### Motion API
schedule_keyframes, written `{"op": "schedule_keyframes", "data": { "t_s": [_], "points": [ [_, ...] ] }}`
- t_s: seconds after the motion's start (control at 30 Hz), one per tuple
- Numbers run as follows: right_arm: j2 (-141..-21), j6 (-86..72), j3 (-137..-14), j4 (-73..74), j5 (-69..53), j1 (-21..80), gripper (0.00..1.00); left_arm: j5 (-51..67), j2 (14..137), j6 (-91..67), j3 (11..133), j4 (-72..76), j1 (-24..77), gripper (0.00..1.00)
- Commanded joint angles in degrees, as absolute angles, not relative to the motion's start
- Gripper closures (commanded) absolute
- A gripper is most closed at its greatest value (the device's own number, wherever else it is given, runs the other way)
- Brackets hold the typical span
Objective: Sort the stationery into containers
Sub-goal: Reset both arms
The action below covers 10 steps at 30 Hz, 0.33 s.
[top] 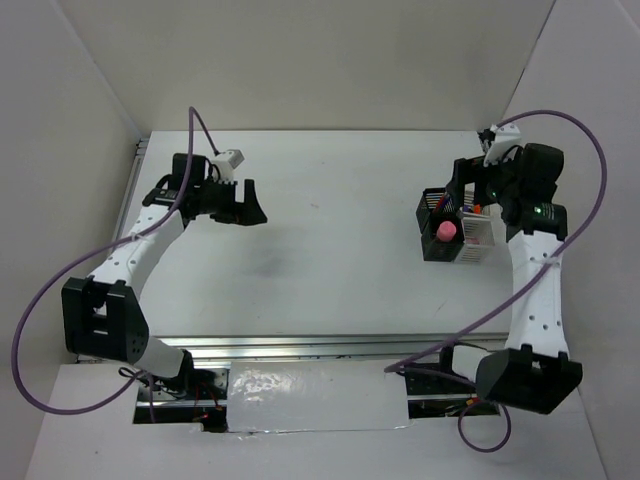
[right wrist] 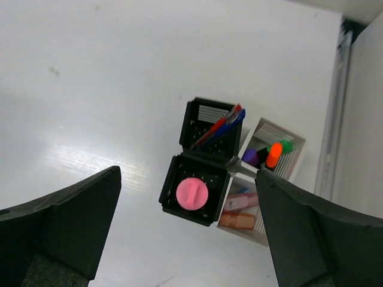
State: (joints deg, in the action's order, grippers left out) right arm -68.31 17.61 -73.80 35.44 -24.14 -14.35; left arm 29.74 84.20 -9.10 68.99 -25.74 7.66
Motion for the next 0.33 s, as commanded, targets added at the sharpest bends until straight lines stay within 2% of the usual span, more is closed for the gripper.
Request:
{"op": "schedule_keyframes", "data": {
  "t_s": [0.0,0.2,0.3],
  "points": [
    [-63.6,15.0,-76.5,38.2,-24.8,-14.9,0.0,23.9,80.2,-8.6,69.8,-27.2,4.6,0.01],
    [-57.4,12.5,-73.1,41.5,-26.1,-20.2,0.0,14.6,77.2,-6.5,68.3,-29.8,1.3,0.01],
    [-53.0,11.8,-68.9,41.0,-26.5,-21.9,0.0,14.0,75.2,-5.8,66.4,-29.4,0.3,0.01]
  ]
}}
